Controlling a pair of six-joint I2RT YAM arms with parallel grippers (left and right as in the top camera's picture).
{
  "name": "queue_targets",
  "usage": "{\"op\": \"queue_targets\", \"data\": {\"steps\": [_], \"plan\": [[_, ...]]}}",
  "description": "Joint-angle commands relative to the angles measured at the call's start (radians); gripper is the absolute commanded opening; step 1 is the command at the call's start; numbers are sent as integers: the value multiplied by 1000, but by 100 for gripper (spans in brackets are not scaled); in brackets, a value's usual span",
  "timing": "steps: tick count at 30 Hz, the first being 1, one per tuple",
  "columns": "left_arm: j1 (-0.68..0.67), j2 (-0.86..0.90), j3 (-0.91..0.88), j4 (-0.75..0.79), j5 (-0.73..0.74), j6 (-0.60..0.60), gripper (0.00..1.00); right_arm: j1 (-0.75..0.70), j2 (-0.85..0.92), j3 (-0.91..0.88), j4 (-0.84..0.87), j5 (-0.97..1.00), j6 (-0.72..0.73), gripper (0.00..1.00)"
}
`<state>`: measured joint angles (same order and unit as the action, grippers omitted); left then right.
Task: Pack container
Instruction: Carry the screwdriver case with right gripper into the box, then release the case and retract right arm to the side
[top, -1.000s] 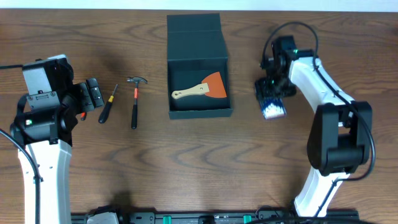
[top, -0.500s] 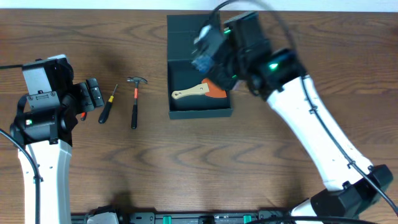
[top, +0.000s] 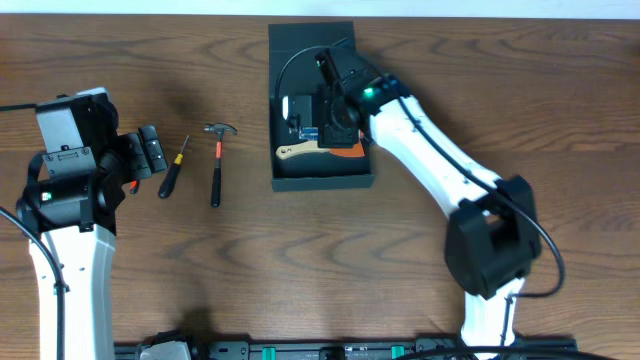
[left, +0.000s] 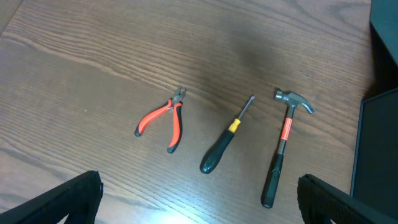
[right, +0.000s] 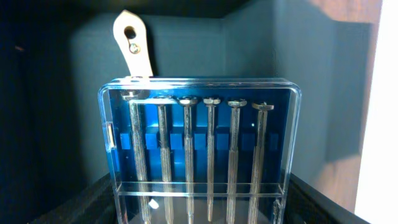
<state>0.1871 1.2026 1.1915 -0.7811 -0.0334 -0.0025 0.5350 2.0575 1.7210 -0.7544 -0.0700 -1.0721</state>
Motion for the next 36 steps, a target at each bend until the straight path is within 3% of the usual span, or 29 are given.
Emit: {"op": "queue_targets", "data": {"steps": [1,4,9,11,15,17,19,23,26,29,36], "plan": [[4,4,19,0,-12,6,98,7,51,3,40,-26,-81,1],[4,4,19,0,-12,6,98,10,90,3,63,-40,-81,4],[4,4,19,0,-12,6,98,9,137,3,74,-80,-76,17],[4,4,19,0,-12,6,98,10,142,3,79,-80,-37,31],[4,4,19,0,-12,6,98,15,126,18,88,-48,97,46],[4,4,19,0,-12,6,98,17,95,37,70,-35,195,67],[4,4,19,0,-12,6,98,18,54,57,43,-35,266,82],[4,4,19,0,-12,6,98,19,-37,71,2,-36,322,99],[4,4,19,0,-12,6,99,19,-85,71,-7,-36,336,99],[4,4,19,0,20,-8,98,20,-136,71,-56,-24,340,88],[4,8,19,-57,258,-73,98,-79,-323,71,-135,304,588,91]]}}
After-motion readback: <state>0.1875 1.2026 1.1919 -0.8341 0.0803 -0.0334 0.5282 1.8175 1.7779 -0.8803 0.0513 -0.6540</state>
